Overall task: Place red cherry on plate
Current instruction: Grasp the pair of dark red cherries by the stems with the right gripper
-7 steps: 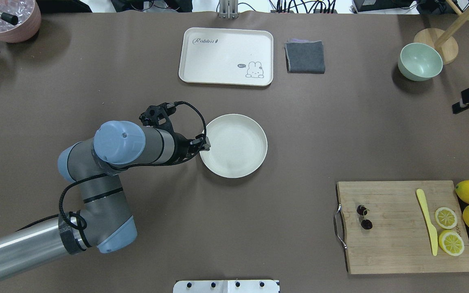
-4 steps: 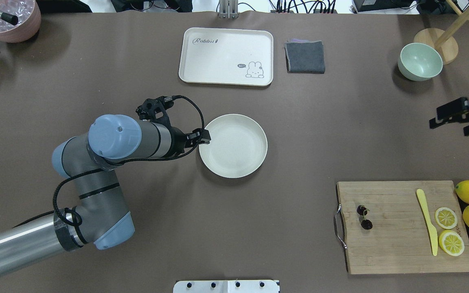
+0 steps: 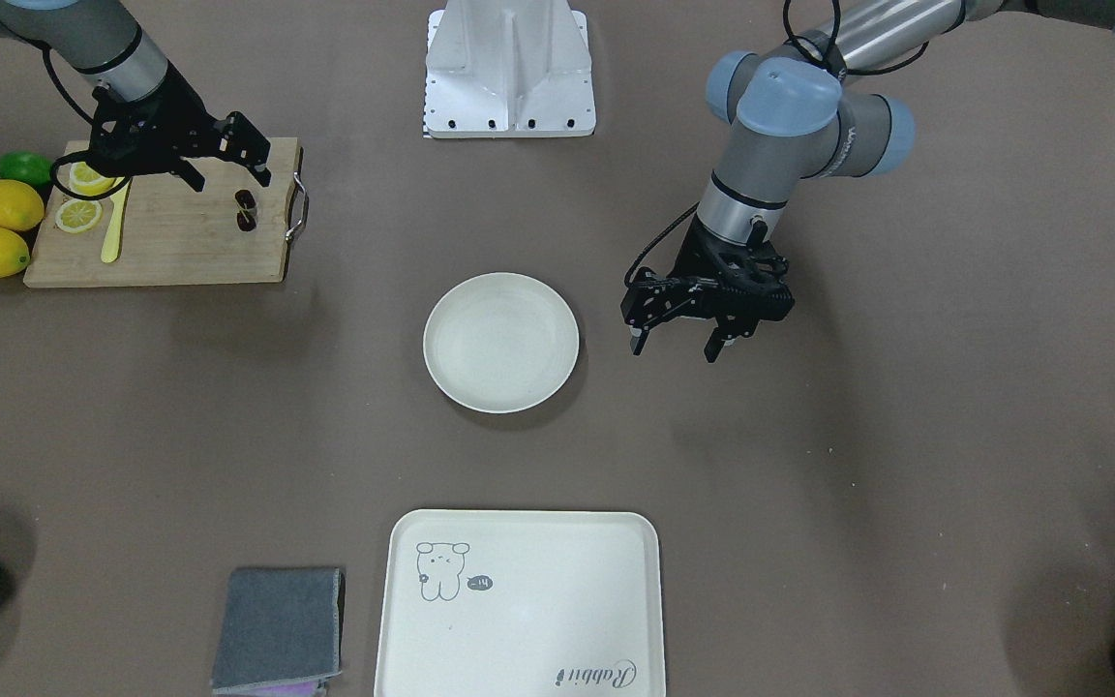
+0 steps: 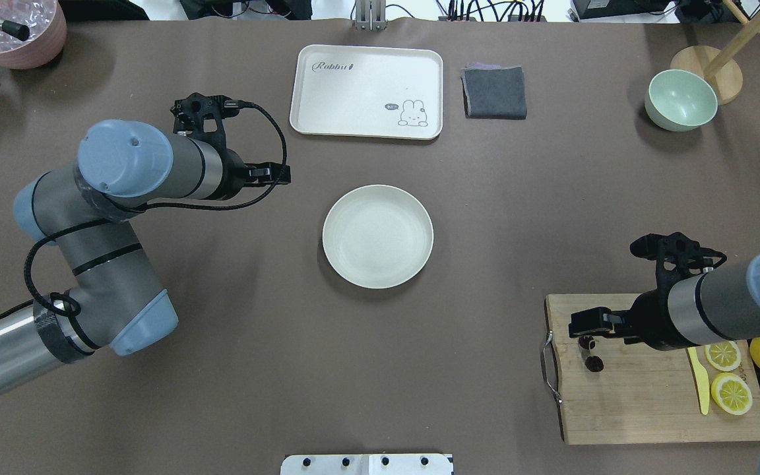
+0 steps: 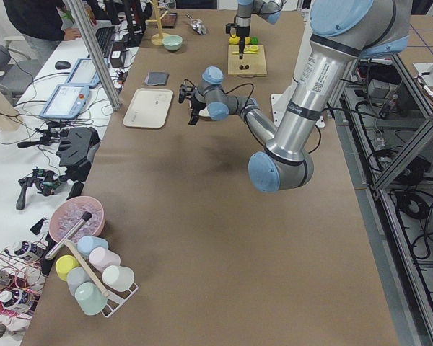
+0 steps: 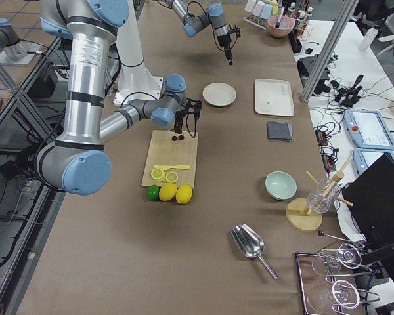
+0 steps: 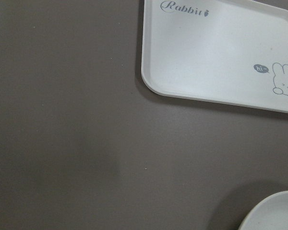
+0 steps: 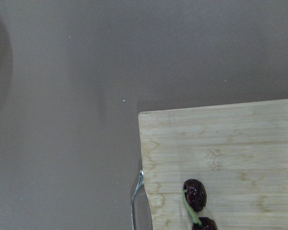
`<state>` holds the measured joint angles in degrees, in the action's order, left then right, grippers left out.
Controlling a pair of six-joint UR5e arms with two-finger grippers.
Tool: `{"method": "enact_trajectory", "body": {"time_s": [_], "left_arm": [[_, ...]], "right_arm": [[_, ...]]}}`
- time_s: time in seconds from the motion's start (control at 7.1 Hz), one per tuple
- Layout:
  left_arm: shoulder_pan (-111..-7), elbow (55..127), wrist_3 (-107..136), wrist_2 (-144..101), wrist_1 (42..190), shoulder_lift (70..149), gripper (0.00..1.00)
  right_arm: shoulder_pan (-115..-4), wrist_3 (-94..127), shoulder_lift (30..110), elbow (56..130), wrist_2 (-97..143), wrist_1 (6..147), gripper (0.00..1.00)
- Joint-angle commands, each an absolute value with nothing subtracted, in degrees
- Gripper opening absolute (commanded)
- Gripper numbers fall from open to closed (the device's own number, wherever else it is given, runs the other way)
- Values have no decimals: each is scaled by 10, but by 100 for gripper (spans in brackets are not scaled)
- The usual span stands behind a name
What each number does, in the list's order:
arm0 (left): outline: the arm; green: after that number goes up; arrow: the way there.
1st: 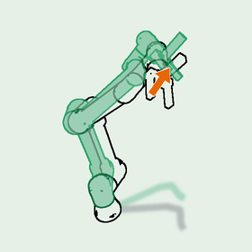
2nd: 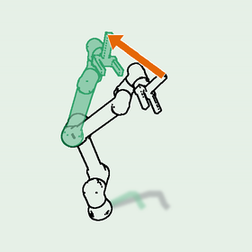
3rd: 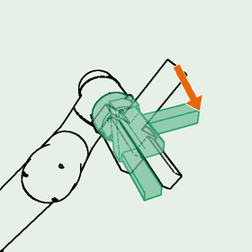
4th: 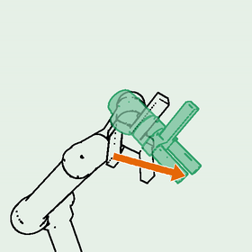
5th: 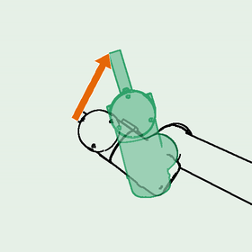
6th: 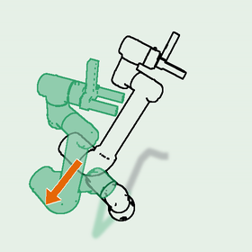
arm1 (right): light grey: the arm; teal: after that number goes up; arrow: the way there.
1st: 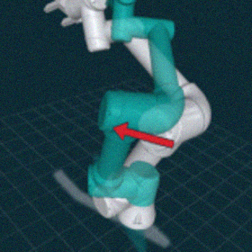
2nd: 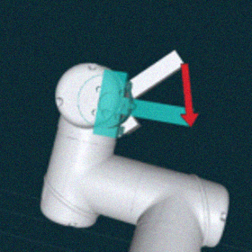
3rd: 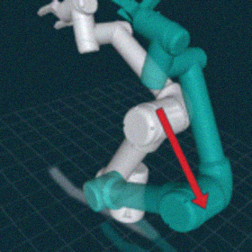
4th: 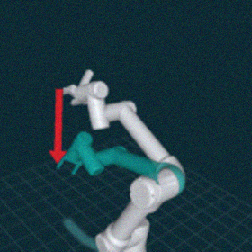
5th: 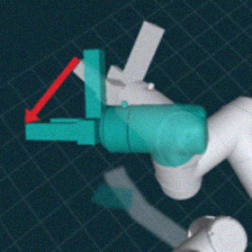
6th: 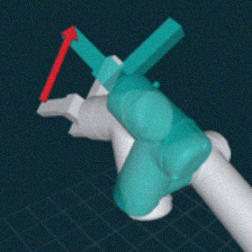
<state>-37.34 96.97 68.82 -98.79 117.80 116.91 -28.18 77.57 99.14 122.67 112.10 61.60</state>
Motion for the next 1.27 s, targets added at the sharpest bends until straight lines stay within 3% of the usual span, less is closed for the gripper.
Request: {"method": "enact_trajectory", "body": {"time_s": [0.0, 0.42, 0.56, 0.7, 0.85, 1.13], "left_arm": [[-374, 982, 685, -986, 1178, 1155, 98], [-374, 981, 685, -986, 1178, 1154, 98], [-374, 981, 685, -986, 1178, 1154, 98], [-374, 980, 684, -986, 1178, 1154, 98], [-375, 979, 684, -986, 1178, 1154, 98], [-374, 979, 684, -987, 1179, 1151, 98]], "right_arm": [[-252, 771, 984, 1215, 1100, 632, 99], [-273, 686, 974, 1209, 1107, 672, 98], [-275, 686, 959, 1191, 1106, 672, 89], [-274, 686, 950, 1182, 1103, 672, 71], [-272, 686, 949, 1176, 1101, 672, 60], [-276, 686, 952, 1178, 1094, 672, 4]]}}
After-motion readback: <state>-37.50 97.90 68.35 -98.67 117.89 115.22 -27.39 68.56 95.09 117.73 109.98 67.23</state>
